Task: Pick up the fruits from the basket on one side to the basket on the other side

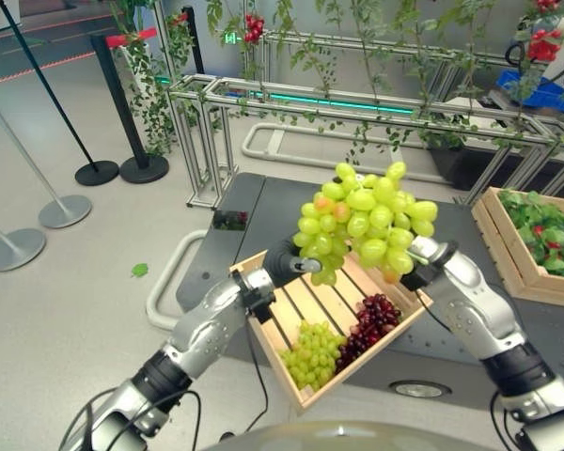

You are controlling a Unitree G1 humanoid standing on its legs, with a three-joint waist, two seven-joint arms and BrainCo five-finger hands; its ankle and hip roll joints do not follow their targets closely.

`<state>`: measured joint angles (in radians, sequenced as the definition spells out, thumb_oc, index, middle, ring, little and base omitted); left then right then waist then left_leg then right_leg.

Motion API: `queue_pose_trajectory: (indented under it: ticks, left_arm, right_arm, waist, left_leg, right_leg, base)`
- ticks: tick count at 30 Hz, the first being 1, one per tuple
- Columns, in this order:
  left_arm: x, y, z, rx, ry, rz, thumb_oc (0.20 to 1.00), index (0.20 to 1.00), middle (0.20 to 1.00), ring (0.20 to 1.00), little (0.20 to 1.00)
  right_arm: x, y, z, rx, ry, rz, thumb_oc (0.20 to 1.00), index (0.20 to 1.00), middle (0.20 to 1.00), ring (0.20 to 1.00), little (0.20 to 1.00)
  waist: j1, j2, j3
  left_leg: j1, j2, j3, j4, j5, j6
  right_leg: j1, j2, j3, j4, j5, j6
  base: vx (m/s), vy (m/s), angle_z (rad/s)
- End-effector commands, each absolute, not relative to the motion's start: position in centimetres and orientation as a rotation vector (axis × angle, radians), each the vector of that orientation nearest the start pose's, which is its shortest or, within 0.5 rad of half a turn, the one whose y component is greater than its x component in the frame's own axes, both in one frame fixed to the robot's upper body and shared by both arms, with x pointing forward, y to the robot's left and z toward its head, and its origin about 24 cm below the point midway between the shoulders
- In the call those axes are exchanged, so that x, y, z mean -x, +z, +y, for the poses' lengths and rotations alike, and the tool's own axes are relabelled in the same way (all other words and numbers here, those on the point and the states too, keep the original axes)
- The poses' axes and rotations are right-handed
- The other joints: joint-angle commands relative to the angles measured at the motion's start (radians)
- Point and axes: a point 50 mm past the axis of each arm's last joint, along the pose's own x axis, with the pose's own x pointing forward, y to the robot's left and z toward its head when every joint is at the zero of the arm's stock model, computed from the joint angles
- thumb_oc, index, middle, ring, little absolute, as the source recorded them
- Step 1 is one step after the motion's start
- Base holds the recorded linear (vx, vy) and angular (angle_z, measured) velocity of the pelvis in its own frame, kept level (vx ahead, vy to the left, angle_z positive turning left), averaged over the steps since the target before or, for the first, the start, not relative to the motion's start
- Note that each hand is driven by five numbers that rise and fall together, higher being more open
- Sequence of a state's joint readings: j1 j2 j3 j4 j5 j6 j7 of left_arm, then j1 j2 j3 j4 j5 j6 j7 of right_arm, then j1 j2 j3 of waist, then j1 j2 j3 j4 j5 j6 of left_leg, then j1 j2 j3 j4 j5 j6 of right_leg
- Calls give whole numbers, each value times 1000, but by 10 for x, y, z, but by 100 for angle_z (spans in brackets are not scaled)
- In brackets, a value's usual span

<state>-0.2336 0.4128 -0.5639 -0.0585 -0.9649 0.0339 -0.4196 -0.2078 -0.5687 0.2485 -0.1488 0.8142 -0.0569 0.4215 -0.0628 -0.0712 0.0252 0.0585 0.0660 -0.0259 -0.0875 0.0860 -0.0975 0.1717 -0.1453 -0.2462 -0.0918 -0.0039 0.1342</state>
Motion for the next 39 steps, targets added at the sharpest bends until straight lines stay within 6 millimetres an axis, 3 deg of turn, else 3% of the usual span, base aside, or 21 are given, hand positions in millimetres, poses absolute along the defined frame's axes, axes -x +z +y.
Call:
queue_pose_trajectory:
  ticks: [1,7,8,9,10,27,36,37,38,39]
  left_arm:
    - [-255,112,64,536,-1063,-114,1000,1000,1000,1000,1000]
    - [-255,115,56,524,-1093,-119,1000,1000,1000,1000,1000]
    - [-255,116,55,523,-1098,-121,533,533,533,533,533]
    - [-255,116,54,521,-1101,-120,282,282,282,282,282]
    - [-254,117,51,520,-1113,-120,200,200,200,200,200]
    - [-253,116,41,530,-1143,-106,200,200,200,200,200]
    - [-253,113,46,530,-1126,-100,200,200,200,200,200]
    - [-253,112,50,522,-1114,-100,200,200,200,200,200]
    - [-253,112,50,522,-1114,-100,200,200,200,200,200]
    - [-253,111,53,523,-1105,-99,200,200,200,200,200]
  right_arm:
    - [-265,154,-156,-188,770,-385,200,200,200,200,200]
    - [-264,151,-149,-203,799,-373,200,200,200,200,200]
    - [-264,152,-147,-202,806,-375,200,200,200,200,200]
    - [-264,152,-145,-207,814,-376,200,200,200,200,200]
    - [-264,153,-142,-212,830,-378,200,200,200,200,200]
    - [-263,157,-126,-226,902,-388,200,200,200,200,200]
    - [-264,159,-127,-230,896,-395,200,200,200,200,200]
    - [-264,160,-130,-221,887,-396,507,507,507,507,507]
    - [-264,160,-130,-221,887,-396,896,896,896,896,896]
    - [-265,161,-133,-212,875,-397,1000,1000,1000,1000,1000]
  waist:
    - [15,-20,-13]
    - [13,-19,-13]
    - [14,-18,-13]
    - [14,-18,-13]
    - [14,-18,-14]
    - [14,-13,-16]
    - [17,-12,-12]
    - [18,-12,-11]
    - [18,-12,-11]
    - [19,-12,-11]
  left_leg:
    - [44,-67,-55,50,-133,86]
    - [44,-69,-56,52,-134,87]
    - [44,-68,-55,53,-134,87]
    - [44,-68,-55,53,-134,87]
    - [45,-68,-54,52,-135,87]
    - [45,-70,-51,50,-131,87]
    - [47,-71,-50,50,-133,90]
    - [48,-71,-50,51,-135,90]
    - [48,-71,-50,51,-135,90]
    - [48,-71,-49,52,-134,90]
  right_leg:
    - [-48,42,-26,130,-64,-8]
    - [-49,42,-26,132,-65,-7]
    - [-49,42,-25,132,-65,-7]
    - [-48,42,-25,132,-65,-7]
    - [-46,43,-24,130,-65,-8]
    - [-44,42,-11,107,-49,-8]
    - [-44,42,-5,108,-49,-9]
    - [-42,42,-5,108,-49,-8]
    - [-42,42,-5,108,-49,-8]
    - [-41,42,-5,108,-49,-8]
  base:
    - [0,0,0]
    - [0,0,0]
    - [0,0,0]
    - [0,0,0]
    - [0,0,0]
    - [0,0,0]
    - [0,0,0]
    - [0,0,0]
    - [0,0,0]
    - [0,0,0]
